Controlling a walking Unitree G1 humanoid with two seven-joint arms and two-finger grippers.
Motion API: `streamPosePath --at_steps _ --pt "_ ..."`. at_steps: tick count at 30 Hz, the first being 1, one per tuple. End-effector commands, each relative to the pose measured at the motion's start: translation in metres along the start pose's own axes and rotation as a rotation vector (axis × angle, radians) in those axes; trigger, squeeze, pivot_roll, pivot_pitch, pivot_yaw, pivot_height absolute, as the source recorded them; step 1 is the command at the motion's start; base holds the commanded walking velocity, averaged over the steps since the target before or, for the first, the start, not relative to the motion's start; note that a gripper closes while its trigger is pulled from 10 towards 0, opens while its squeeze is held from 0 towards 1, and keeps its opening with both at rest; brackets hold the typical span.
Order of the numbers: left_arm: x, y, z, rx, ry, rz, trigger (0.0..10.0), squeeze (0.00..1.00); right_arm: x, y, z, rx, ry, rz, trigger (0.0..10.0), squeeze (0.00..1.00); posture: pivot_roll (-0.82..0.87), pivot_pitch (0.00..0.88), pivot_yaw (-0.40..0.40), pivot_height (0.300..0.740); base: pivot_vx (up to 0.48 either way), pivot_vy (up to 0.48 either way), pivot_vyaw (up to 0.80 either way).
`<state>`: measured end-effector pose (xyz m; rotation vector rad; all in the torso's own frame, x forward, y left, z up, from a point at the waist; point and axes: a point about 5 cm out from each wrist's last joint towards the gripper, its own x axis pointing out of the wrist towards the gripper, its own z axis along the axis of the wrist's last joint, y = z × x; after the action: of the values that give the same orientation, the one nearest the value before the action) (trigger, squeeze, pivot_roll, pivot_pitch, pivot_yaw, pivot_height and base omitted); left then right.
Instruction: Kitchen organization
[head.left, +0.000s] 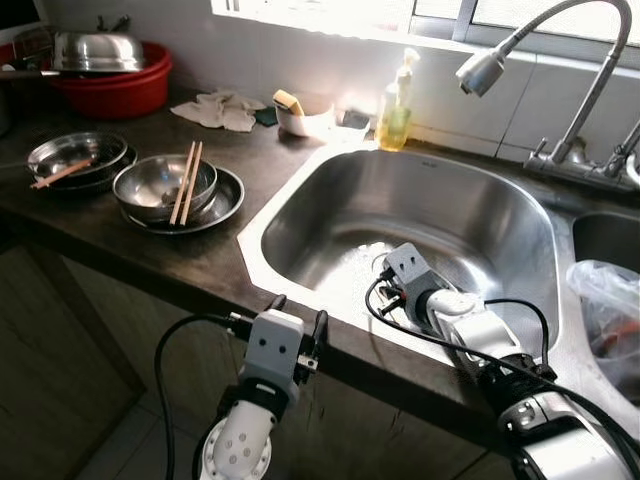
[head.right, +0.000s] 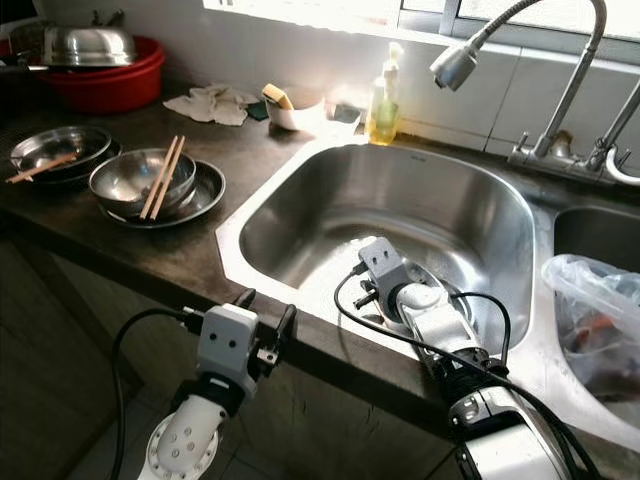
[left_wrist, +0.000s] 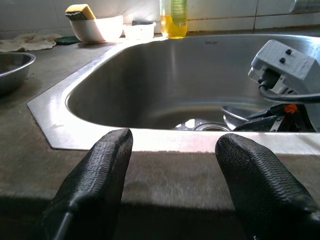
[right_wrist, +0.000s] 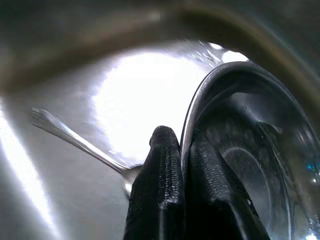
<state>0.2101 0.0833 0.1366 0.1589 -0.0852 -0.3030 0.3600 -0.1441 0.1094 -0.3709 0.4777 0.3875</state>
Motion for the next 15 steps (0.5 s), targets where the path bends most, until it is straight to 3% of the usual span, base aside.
streamPosePath --at_steps 1,3,4,5,15 --pt "-0.004 -0.001 -0.004 0.007 0.037 -0.008 10.0 0.00 0.000 -0.009 -0.018 -0.020 0.079 -0.081 10.0 0.00 0.25 0.120 -0.088 0.740 0.000 0.000 0.00" --pt "-0.004 -0.001 -0.003 0.006 0.038 -0.007 10.0 0.00 0.000 -0.012 -0.020 -0.019 0.086 -0.108 10.0 0.00 0.25 0.120 -0.087 0.740 0.000 0.000 0.00" --pt "-0.004 -0.001 -0.003 0.006 0.037 -0.007 10.0 0.00 0.000 -0.013 -0.021 -0.013 0.086 -0.114 10.0 0.16 0.25 0.120 -0.087 0.740 0.000 0.000 0.00" --pt "-0.004 -0.001 -0.003 0.006 0.038 -0.009 10.0 0.00 0.000 -0.014 -0.021 -0.003 0.078 -0.122 10.0 1.00 0.25 0.118 -0.088 0.740 0.000 0.000 0.00" --pt "0.000 -0.001 -0.003 0.008 0.037 -0.011 10.0 0.00 0.000 -0.014 -0.009 0.001 -0.004 -0.134 10.0 1.00 0.24 0.096 -0.089 0.740 0.000 0.000 0.00"
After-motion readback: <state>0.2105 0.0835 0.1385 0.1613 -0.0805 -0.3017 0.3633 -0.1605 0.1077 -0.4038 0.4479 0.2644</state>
